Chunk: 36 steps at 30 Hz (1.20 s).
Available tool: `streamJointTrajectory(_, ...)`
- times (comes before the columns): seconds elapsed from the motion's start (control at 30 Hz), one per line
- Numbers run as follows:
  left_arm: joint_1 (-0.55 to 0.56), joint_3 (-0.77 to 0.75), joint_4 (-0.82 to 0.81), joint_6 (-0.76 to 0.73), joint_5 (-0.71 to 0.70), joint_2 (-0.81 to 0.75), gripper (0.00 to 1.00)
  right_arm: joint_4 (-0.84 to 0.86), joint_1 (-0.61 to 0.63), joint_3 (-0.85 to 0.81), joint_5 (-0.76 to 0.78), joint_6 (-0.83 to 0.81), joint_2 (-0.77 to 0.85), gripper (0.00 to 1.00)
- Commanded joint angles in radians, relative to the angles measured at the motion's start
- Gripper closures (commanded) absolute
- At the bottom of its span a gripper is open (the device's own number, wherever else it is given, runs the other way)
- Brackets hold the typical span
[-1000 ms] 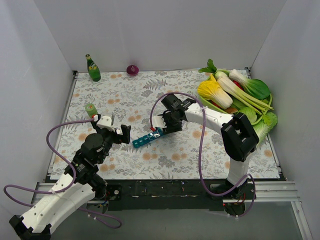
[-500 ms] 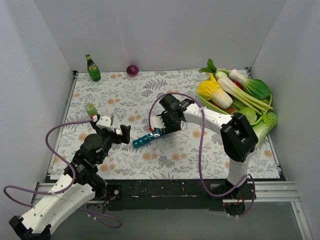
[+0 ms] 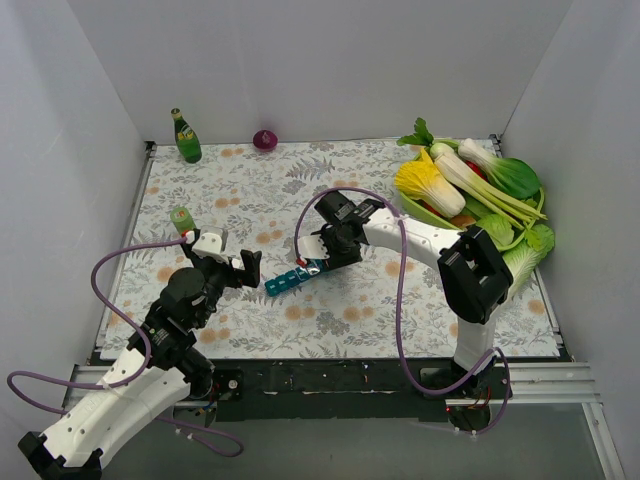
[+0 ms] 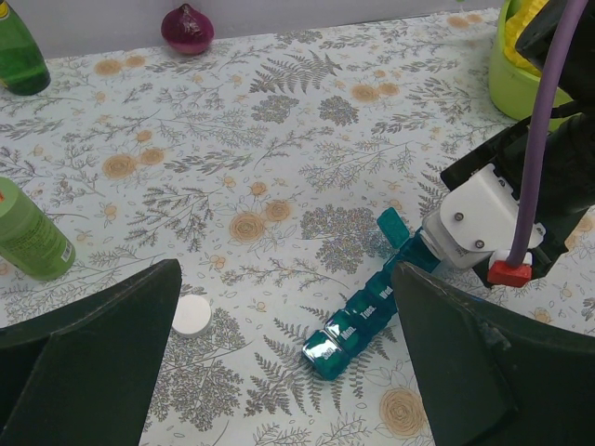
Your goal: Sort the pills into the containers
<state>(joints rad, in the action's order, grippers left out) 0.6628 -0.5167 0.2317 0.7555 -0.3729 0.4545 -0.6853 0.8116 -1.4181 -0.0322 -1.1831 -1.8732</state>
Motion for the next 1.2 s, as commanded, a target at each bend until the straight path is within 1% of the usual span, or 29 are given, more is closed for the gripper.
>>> streamJointTrajectory(0.0,-0.006,0.004,-0.011,-0.010,0.006,-0.010,0.02,-0.016,0.011,-0.047,0.023,-0.018,-0.010,0.99)
streamJointTrajectory(0.33,-0.005,0.006,-0.012,-0.012,0.008,-0.011,0.02,-0.023,0.018,-0.056,0.026,-0.015,-0.017,0.99)
streamJointTrajectory(0.37,-0.006,0.006,-0.012,-0.012,0.008,-0.013,0.02,-0.023,0.020,-0.055,0.052,-0.016,-0.017,0.99)
streamJointTrajectory(1.17,-0.006,0.006,-0.011,-0.013,0.009,-0.017,0.02,-0.045,0.035,-0.071,0.103,-0.021,-0.026,0.99)
